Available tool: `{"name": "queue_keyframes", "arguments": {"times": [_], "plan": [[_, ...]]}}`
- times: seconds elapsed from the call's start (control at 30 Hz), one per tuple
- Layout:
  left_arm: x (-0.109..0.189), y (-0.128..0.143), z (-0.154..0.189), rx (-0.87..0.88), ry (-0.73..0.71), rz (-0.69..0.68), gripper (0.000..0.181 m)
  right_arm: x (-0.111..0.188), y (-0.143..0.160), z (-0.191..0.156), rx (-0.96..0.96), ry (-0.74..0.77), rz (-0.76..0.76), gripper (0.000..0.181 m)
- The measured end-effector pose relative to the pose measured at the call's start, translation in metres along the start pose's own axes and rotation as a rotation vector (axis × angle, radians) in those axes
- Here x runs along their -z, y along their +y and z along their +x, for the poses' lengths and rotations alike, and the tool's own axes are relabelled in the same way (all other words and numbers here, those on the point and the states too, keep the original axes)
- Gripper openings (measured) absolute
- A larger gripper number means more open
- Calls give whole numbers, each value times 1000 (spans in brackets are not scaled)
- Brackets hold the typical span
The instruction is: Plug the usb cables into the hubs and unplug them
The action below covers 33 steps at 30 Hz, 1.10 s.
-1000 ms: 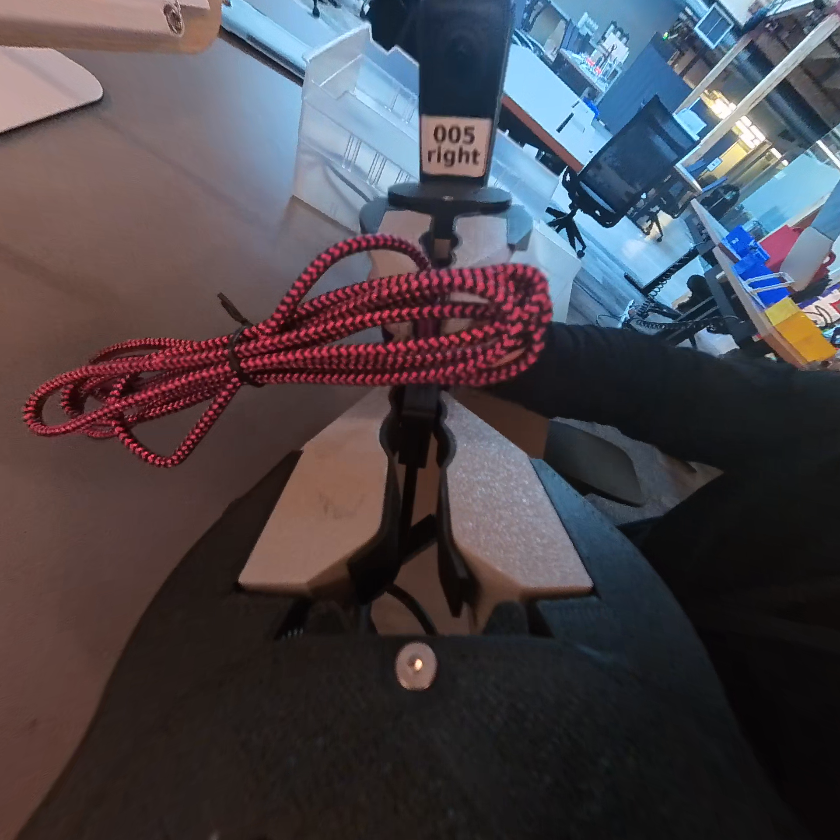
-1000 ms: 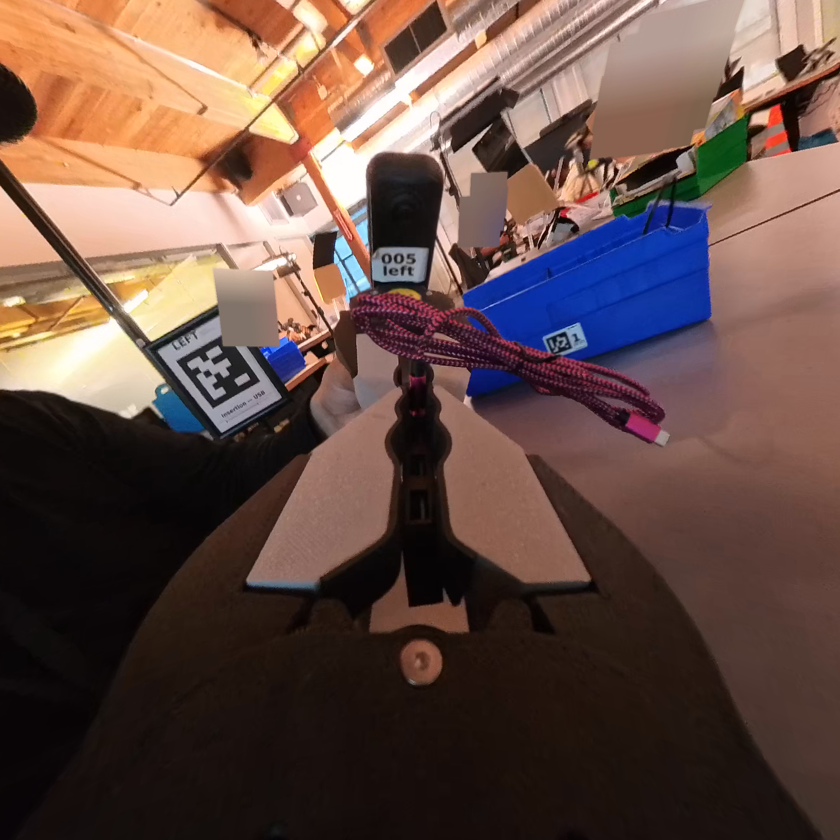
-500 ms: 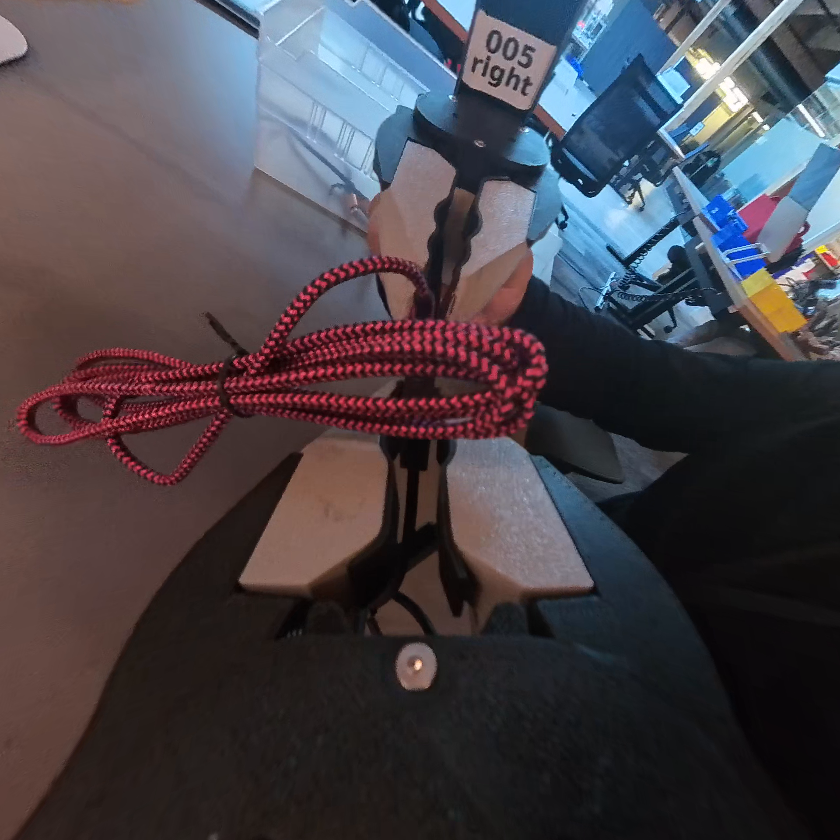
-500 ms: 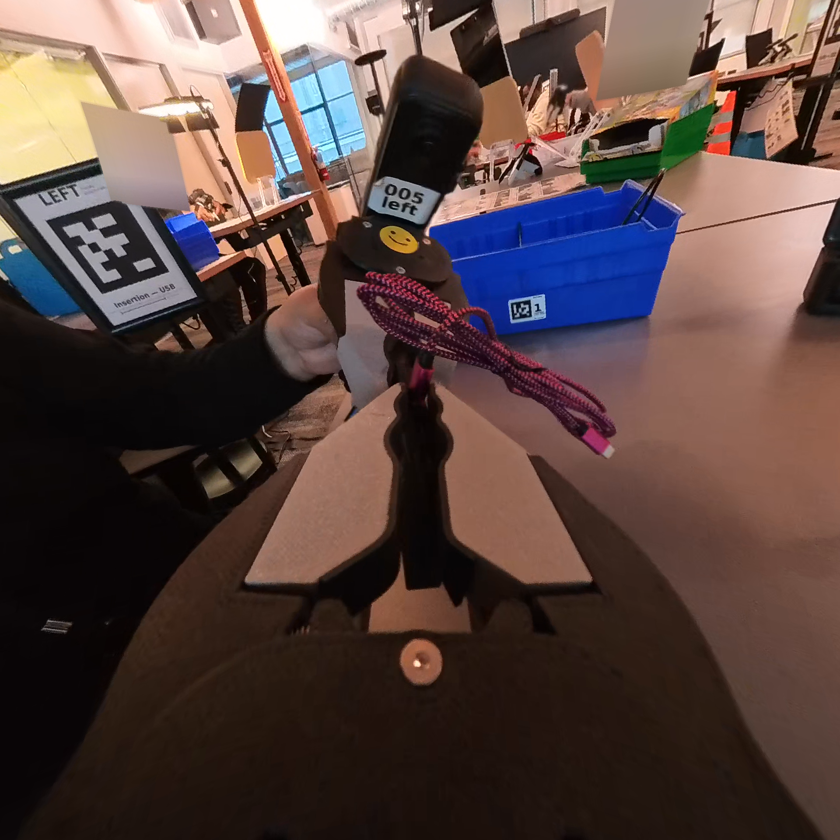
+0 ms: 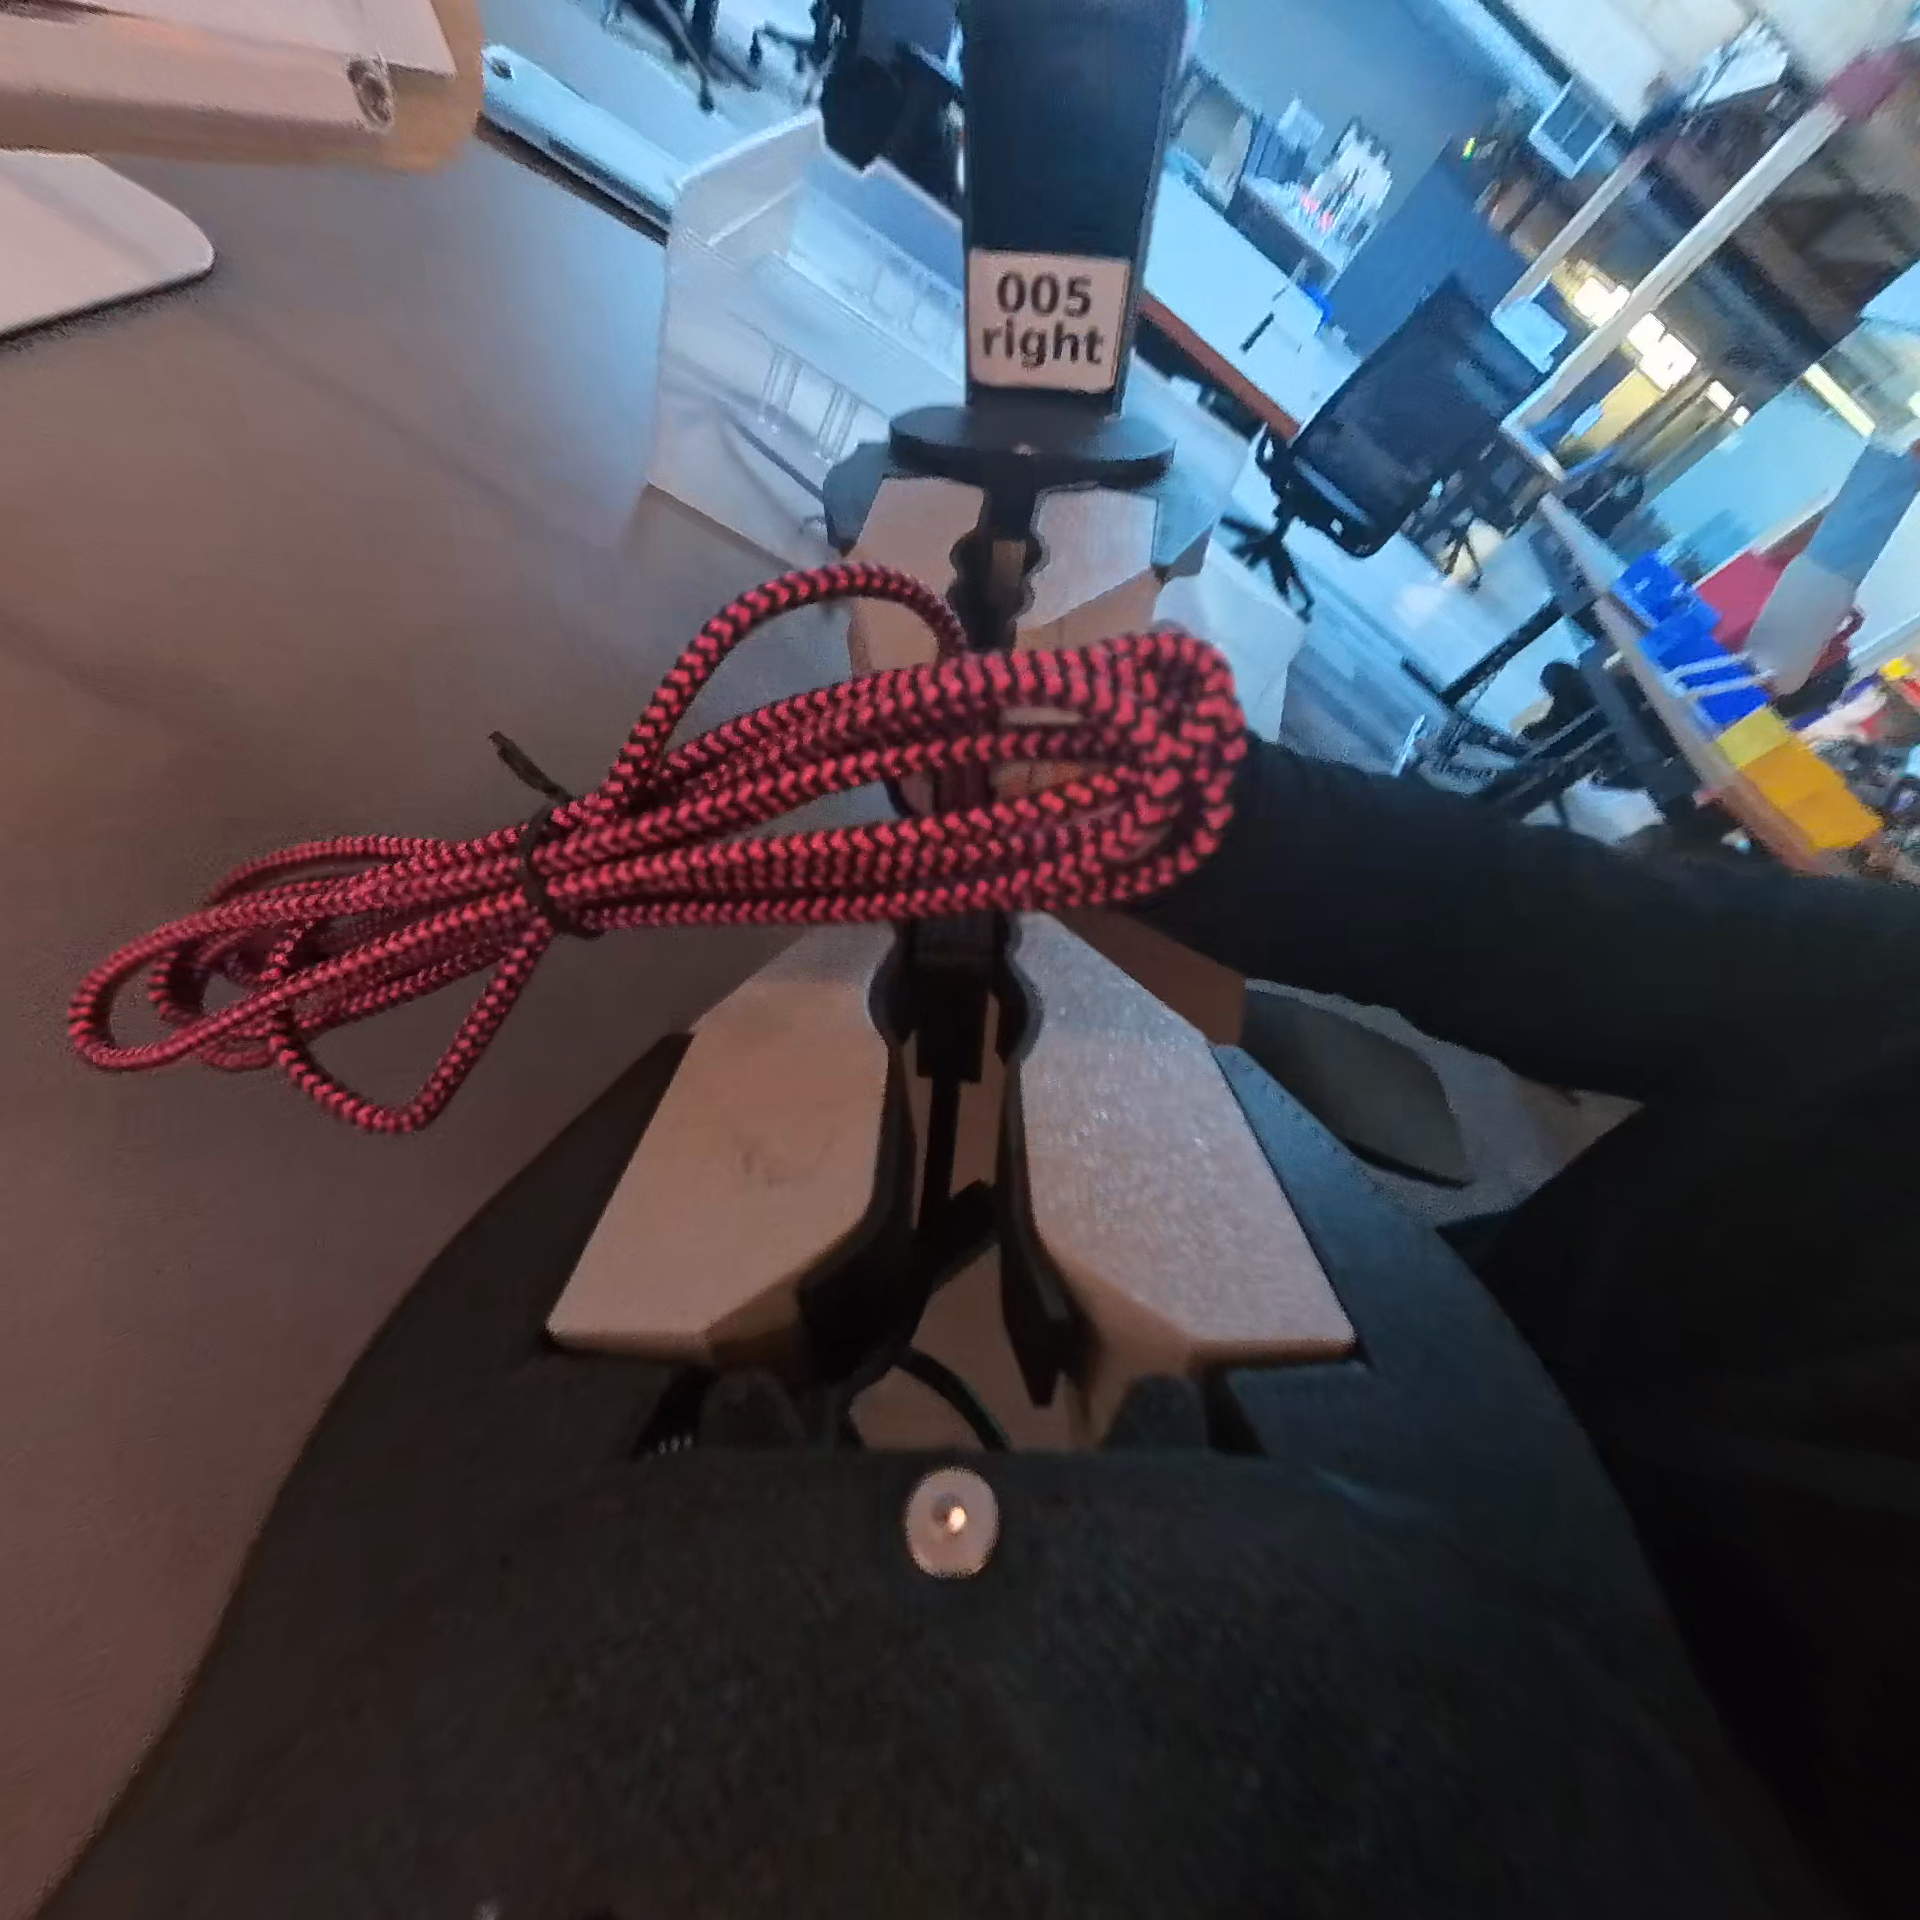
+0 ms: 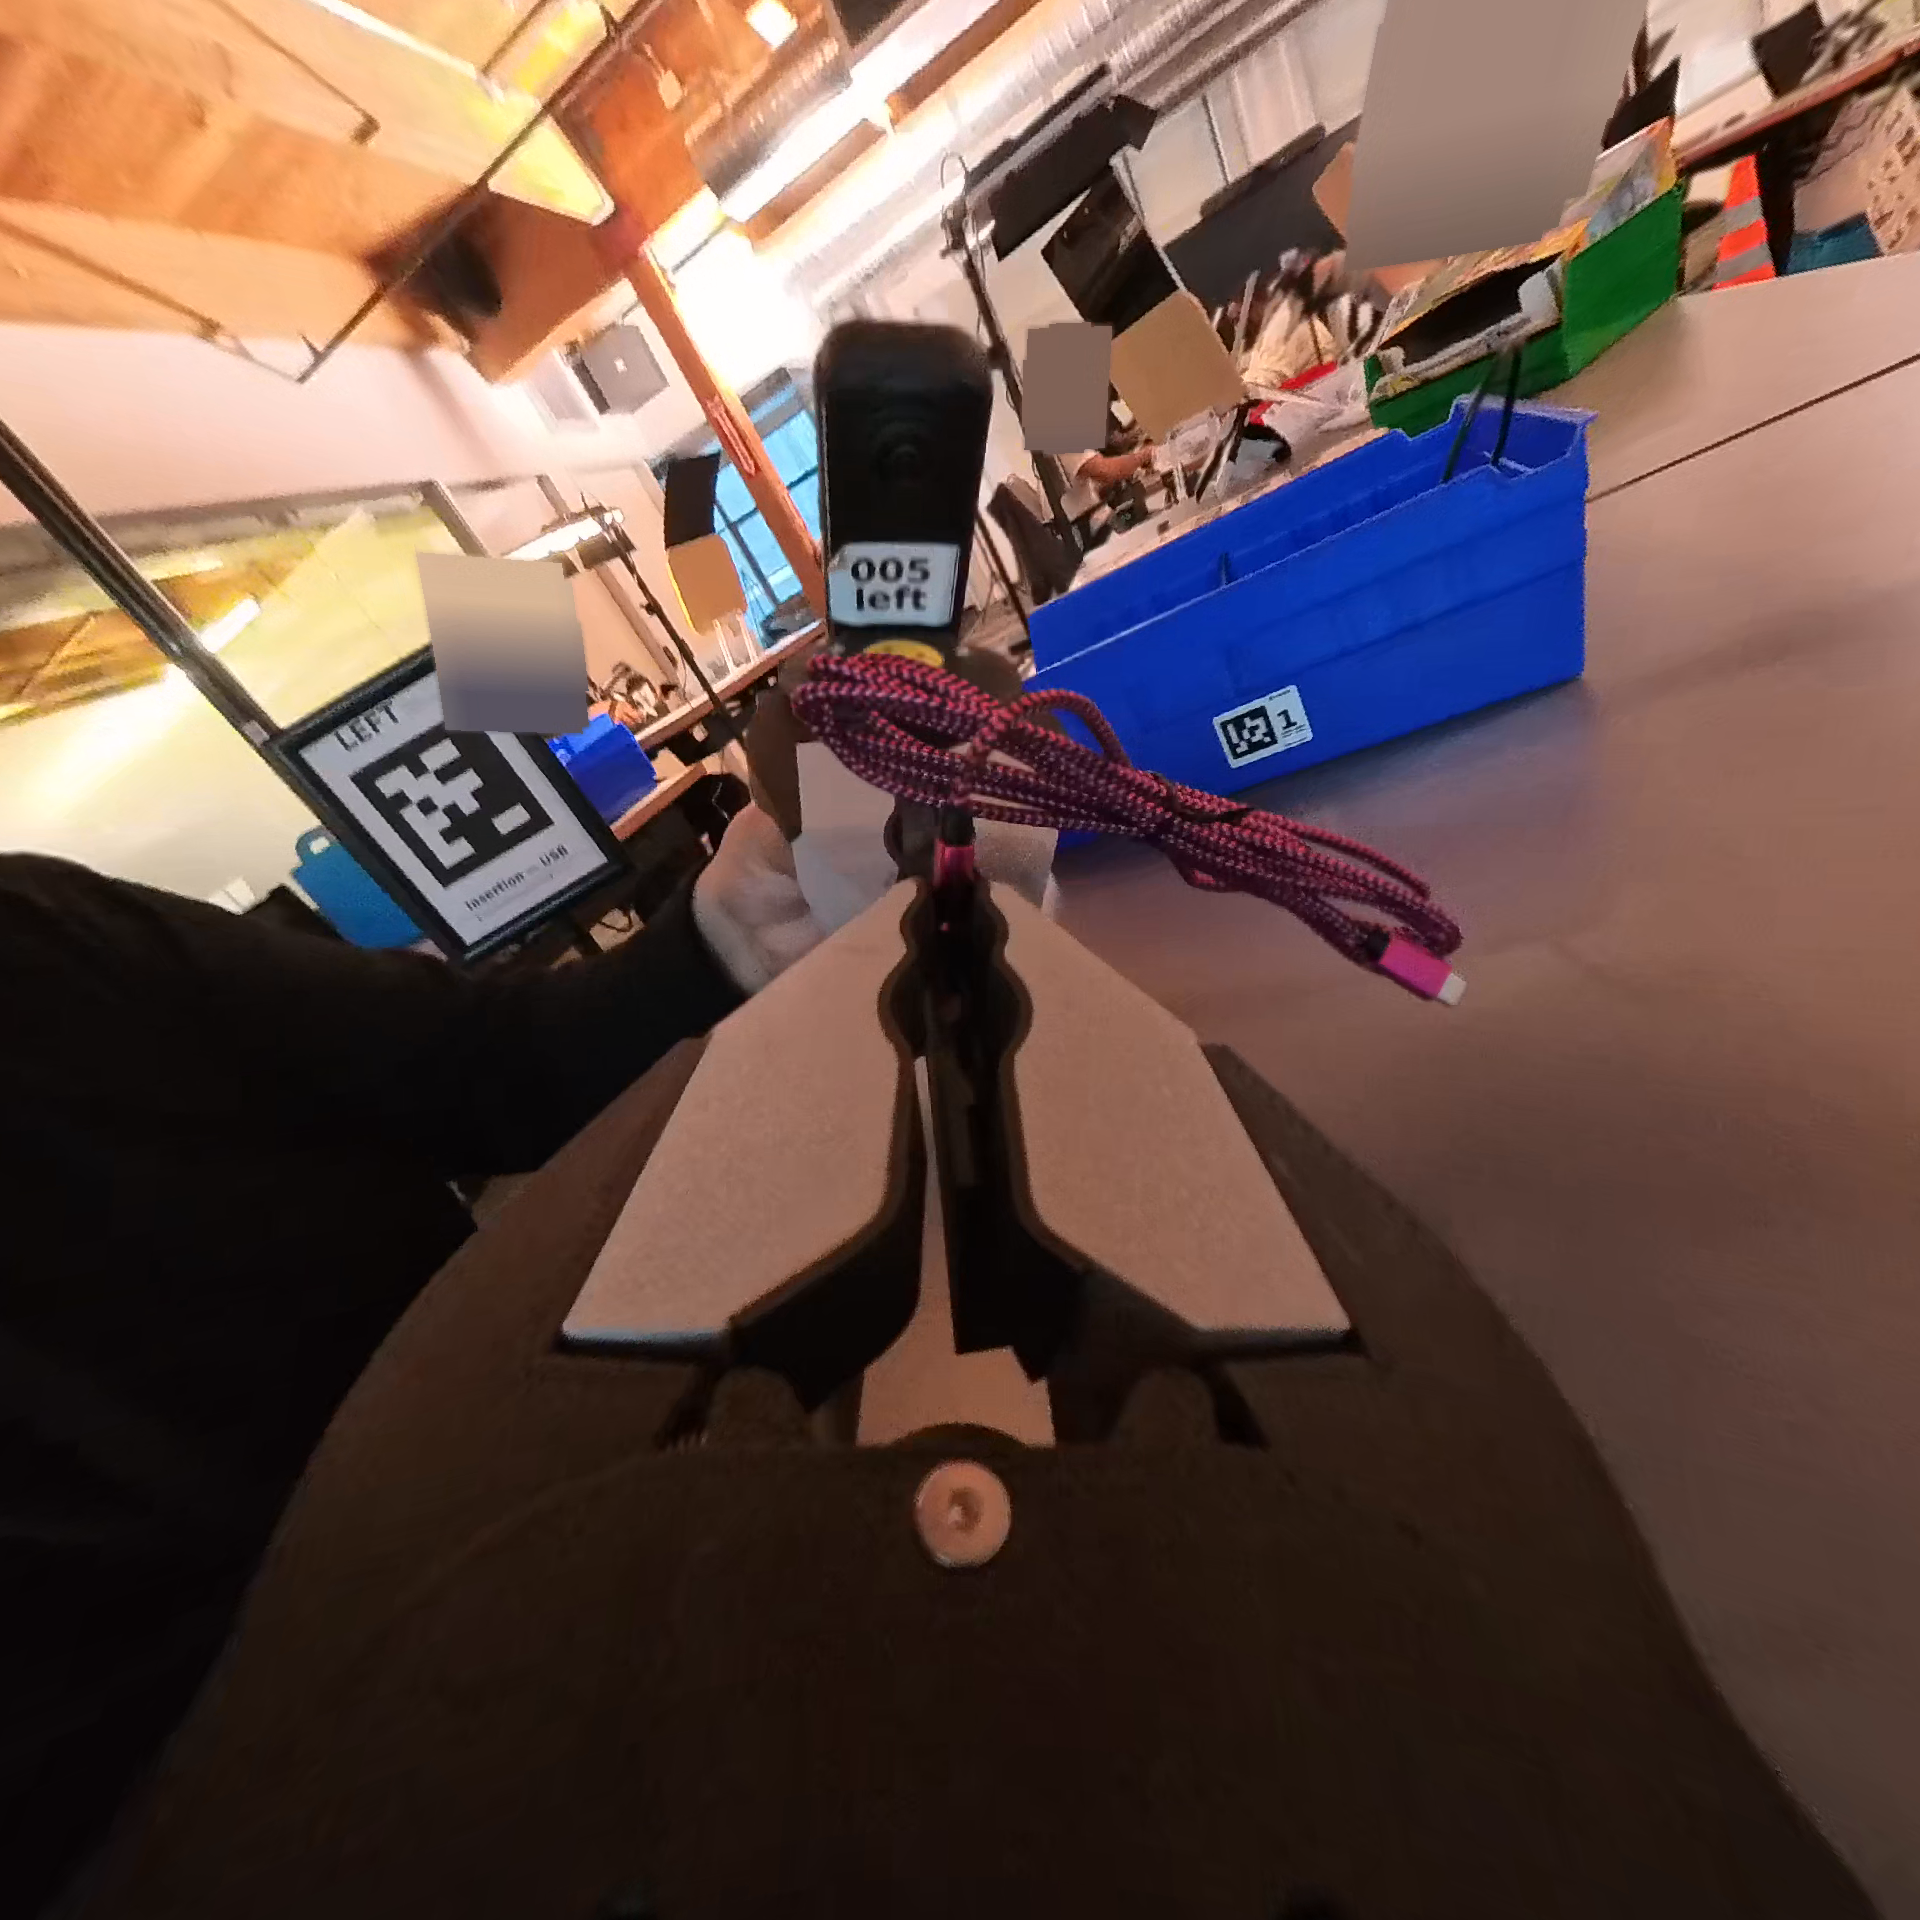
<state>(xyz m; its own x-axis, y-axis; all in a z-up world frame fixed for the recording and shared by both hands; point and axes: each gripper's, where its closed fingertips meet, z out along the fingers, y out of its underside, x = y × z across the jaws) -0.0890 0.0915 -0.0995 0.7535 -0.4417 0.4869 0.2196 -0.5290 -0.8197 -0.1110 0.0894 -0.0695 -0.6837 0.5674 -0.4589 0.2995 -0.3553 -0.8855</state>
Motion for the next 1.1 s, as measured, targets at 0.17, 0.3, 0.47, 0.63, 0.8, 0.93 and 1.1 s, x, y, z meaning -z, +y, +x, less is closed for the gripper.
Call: {"name": "queue_keyframes", "arguments": {"times": [0.17,0.3,0.47,0.63,0.8,0.93,1.1], "plan": [[7,-3,-5,41,13,94,9,-5,-3,7,-65,4,72,1],[7,-10,-7,36,-1,114,10,-2,-9,10,-107,-7,142,1],[5,-10,-18,-42,-120,41,10,1,-7,27,-90,99,48,24],[7,-9,-29,-113,-262,13,10,15,-14,40,155,386,-1,38],[9,-11,-48,-175,-422,-4,9,12,-23,38,189,452,57,32],[1,-19,-45,-237,-484,26,9,1,-18,39,154,439,45,23],[-5,-20,-53,-306,-622,16,9,3,-12,49,169,516,9,11]]}}
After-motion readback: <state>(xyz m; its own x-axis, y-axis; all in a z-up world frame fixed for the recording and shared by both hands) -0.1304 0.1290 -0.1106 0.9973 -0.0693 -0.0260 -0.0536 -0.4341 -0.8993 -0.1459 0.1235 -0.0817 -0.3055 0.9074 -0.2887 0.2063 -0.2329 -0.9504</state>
